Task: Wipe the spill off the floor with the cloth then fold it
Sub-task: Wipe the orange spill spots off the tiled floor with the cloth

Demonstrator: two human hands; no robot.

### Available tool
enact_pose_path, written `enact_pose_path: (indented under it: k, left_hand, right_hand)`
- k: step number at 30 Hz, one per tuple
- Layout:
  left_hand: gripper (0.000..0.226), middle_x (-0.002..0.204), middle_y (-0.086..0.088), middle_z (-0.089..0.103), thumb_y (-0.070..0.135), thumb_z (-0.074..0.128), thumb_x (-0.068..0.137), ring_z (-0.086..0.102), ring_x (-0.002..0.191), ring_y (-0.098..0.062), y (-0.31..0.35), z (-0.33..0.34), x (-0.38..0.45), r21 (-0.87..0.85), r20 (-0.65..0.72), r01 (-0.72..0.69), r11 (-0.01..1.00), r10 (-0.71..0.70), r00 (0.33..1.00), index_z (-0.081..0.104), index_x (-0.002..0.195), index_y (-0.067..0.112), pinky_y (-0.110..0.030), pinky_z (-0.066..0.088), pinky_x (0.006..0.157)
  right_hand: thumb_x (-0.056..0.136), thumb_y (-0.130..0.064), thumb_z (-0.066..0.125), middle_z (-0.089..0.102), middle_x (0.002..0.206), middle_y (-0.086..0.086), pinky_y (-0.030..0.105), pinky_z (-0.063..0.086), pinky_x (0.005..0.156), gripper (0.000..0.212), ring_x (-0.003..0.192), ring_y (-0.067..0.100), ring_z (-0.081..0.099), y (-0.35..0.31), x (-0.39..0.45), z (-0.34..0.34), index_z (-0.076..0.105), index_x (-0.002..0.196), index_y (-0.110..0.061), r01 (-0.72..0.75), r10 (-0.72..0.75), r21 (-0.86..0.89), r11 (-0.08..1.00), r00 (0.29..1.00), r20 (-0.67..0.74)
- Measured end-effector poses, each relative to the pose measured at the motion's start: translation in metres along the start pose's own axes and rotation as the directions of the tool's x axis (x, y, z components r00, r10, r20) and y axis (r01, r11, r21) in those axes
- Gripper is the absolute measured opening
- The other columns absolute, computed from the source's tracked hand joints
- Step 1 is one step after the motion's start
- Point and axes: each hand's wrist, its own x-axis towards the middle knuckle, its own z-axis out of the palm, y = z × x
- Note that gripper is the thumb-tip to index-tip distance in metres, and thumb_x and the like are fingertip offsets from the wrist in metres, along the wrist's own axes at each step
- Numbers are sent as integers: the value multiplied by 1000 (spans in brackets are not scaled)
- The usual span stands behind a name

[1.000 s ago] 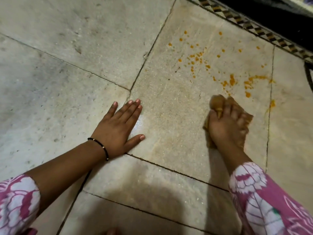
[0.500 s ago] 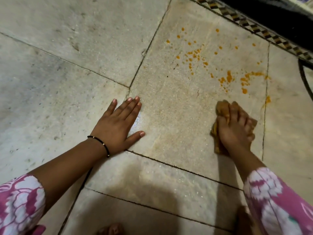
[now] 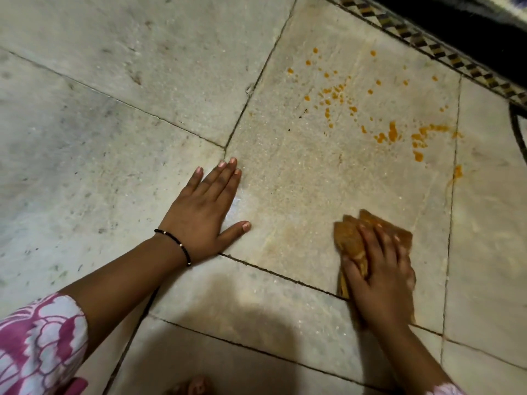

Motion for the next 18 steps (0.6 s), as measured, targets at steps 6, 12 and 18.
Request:
enact_pose_path:
  k: [6, 12, 18]
  left_hand:
    - [86, 159, -12, -2, 65, 18, 93, -3, 147, -23, -2, -9, -3, -325, -202, 58, 944, -129, 971, 8, 150, 2, -41, -4, 119]
    - [85, 157, -11, -3, 63, 13, 93, -4, 147, -22, -5, -11, -4, -478, -298, 120, 870, -289, 910, 7, 149, -1, -45, -3, 118]
    - [81, 158, -12, -2, 61, 17, 95, -5, 147, -22, -7, -10, -11, -359, -230, 101, 928, -193, 954, 7, 150, 2, -43, -4, 118]
  right_hand:
    - [76, -53, 37, 47, 143, 9, 65, 29, 100, 66, 131, 40, 39, -95, -10, 21, 45, 138, -29, 239, -240, -133, 962, 971, 7]
    - [87, -48, 40, 20, 158, -5, 64, 4, 109, 60, 146, 27, 7, -210, 70, 15, 31, 145, -37, 749, -743, -38, 662, 661, 105]
    - [92, -50, 39, 14, 159, -7, 58, 10, 112, 57, 145, 23, 5, -181, 187, -12, 24, 146, -40, 424, -424, 4, 906, 905, 32]
